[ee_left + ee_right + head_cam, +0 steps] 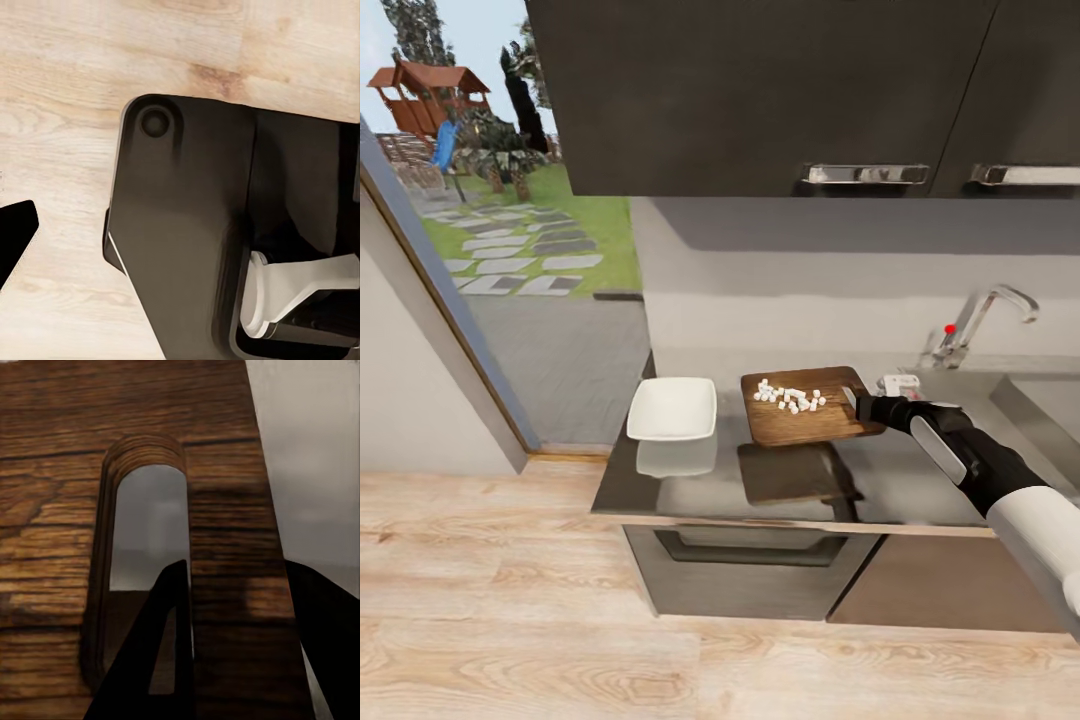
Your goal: In the kitchen, take the Vidalia onion out of the sink, dice it on the chopping board with the paring knife, put the diced onion into the bowl on the countertop, then place both the paring knife and the chopping board into the sink.
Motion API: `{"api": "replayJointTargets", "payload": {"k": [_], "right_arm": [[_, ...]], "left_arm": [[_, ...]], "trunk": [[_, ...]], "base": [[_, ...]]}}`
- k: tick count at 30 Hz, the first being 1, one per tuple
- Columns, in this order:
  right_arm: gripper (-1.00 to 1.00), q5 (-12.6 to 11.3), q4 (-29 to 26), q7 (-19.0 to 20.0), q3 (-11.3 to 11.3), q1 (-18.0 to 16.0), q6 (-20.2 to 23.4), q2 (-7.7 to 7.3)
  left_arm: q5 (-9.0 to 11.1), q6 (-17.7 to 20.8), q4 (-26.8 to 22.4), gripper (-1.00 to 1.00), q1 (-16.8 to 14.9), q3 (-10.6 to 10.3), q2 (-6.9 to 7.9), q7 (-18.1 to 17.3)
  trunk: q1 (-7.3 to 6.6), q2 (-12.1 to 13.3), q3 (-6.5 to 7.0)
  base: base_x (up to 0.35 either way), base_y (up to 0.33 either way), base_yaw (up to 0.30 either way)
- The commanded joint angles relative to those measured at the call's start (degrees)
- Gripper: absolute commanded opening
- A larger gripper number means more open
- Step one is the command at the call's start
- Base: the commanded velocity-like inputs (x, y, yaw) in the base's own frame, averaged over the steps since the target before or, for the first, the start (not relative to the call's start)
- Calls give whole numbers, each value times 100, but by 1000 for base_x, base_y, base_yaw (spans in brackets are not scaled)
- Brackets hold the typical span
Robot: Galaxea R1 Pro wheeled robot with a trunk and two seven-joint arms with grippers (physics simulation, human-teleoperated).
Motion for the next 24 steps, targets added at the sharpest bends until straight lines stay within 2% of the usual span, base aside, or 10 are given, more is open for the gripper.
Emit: {"api": "replayJointTargets", "payload": {"k": [1, 14, 24], "right_arm": [[-100, -9, -4, 2, 18, -7, 17, -6], [-100, -11, -5, 2, 18, -7, 17, -6], [-100, -11, -4, 2, 18, -9, 18, -6]], "left_arm": [[51, 2, -7, 100, 1, 19, -5, -49], [51, 2, -7, 100, 1, 20, -5, -49], [51, 2, -7, 100, 1, 19, -5, -49]], "trunk": [[6, -10, -1], [6, -10, 116], [6, -10, 206]], "base": [[158, 124, 0], [161, 133, 0], [27, 20, 0]]}}
